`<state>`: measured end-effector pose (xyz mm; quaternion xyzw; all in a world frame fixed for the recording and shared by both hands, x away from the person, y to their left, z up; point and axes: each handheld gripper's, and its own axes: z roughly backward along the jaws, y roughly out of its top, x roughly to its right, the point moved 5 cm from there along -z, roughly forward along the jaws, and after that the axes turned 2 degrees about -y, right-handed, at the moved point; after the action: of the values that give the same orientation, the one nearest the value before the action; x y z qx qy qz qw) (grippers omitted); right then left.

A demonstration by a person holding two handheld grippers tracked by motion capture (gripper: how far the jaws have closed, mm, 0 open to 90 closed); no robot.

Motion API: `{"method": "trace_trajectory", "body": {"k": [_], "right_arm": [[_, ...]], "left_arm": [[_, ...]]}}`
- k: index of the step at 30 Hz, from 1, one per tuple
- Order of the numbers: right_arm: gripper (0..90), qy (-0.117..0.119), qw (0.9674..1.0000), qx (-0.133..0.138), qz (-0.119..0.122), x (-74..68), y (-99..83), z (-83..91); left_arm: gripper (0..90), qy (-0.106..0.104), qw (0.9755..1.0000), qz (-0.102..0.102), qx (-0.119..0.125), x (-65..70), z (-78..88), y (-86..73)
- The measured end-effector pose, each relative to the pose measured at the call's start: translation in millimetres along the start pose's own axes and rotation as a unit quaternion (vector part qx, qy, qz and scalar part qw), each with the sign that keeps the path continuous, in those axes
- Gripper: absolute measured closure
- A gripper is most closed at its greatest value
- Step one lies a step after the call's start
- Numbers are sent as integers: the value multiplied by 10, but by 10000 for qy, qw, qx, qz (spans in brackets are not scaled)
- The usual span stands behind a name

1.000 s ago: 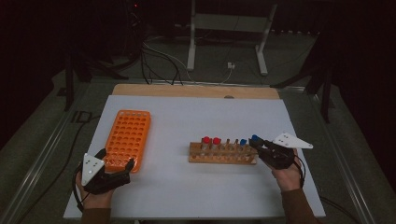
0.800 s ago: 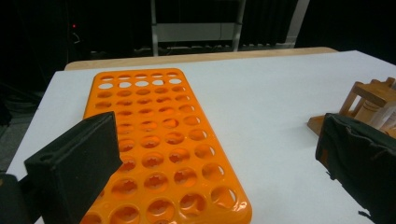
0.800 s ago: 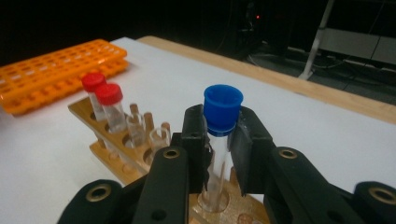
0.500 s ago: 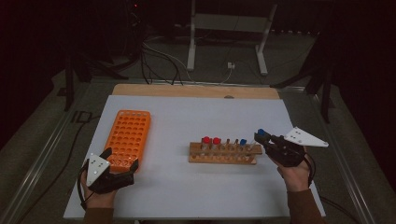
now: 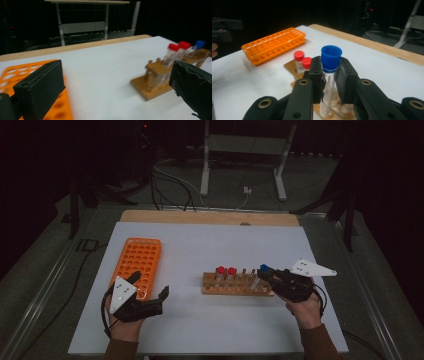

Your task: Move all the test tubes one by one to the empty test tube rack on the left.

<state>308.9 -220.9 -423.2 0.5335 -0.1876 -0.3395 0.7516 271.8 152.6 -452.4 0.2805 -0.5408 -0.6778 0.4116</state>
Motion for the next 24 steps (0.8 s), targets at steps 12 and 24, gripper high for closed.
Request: {"method": "trace_trajectory", "body": {"k": [12,24], "right_arm": [[765,472,9988,-93,64,-340,-33,-257],[764,685,9976,-107,19,-532,-61,-375]], "left_arm": [[22,-660,9977,-151,1,511,-348,217],[83,-1596,9837,-579,-590,1189,-738,103]]}}
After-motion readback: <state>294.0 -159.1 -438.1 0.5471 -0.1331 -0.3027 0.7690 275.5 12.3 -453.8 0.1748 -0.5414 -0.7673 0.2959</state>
